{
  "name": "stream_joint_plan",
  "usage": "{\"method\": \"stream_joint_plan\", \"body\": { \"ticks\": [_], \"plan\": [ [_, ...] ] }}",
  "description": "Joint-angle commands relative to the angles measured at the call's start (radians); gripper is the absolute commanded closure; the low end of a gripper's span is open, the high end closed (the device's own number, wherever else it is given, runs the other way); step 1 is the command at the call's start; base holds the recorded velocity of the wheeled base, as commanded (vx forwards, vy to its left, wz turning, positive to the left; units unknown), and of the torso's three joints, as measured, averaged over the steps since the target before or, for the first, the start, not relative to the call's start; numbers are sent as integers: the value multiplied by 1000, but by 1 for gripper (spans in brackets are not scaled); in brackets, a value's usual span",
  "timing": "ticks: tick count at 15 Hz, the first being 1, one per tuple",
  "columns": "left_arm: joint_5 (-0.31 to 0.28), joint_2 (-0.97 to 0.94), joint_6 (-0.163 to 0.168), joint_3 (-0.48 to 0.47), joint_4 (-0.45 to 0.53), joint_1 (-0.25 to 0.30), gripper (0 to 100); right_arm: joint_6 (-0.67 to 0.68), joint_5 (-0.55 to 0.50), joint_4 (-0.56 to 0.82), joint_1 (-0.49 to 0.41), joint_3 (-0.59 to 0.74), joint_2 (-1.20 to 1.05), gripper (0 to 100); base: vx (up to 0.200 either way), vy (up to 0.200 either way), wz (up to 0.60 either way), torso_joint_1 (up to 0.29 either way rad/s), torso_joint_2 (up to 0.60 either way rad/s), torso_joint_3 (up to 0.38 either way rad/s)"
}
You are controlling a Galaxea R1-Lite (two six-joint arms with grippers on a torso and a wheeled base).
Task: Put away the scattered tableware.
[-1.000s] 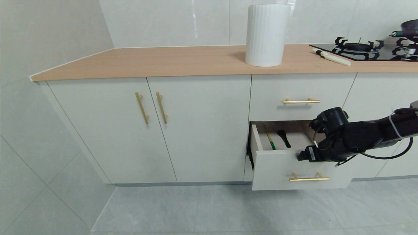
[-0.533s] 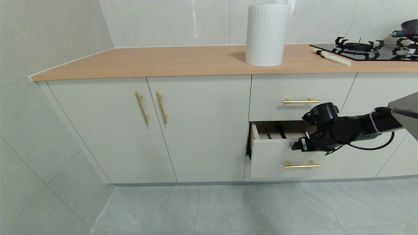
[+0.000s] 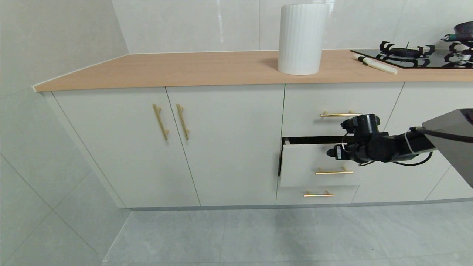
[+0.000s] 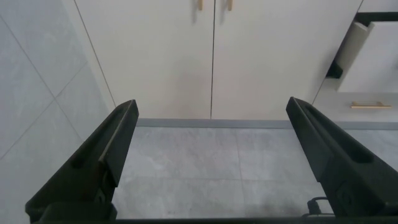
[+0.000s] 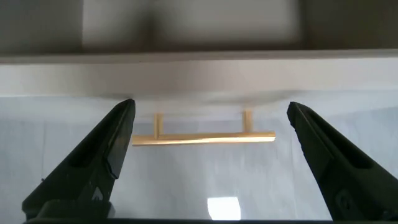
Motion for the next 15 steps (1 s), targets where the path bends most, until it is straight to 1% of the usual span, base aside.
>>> {"method": "stream_joint_plan", "body": {
  "ticks": [1, 2, 3, 4, 8, 10, 13, 15],
  "plan": [
    [0, 0, 0, 0, 0, 0, 0, 0, 1, -4, 0, 5, 24, 0, 0, 0, 0, 0, 0, 0],
    [0, 0, 0, 0, 0, 0, 0, -2, -8, -99, 0, 15, 57, 0, 0, 0, 0, 0, 0, 0],
    [0, 0, 0, 0, 0, 0, 0, -3, -24, -142, 0, 17, 75, 0, 0, 0, 0, 0, 0, 0],
    [0, 0, 0, 0, 0, 0, 0, -3, -28, -157, 2, 17, 84, 0, 0, 0, 0, 0, 0, 0],
    [-1, 0, 0, 0, 0, 0, 0, -8, -44, -340, 3, 11, 150, 0, 0, 0, 0, 0, 0, 0],
    [0, 0, 0, 0, 0, 0, 0, -40, -50, -412, 2, 8, 172, 0, 0, 0, 0, 0, 0, 0],
    [0, 0, 0, 0, 0, 0, 0, -43, -54, -432, 2, 3, 181, 0, 0, 0, 0, 0, 0, 0],
    [0, 0, 0, 0, 0, 0, 0, -40, -80, -437, 0, -38, 199, 0, 0, 0, 0, 0, 0, 0]
  ]
}}
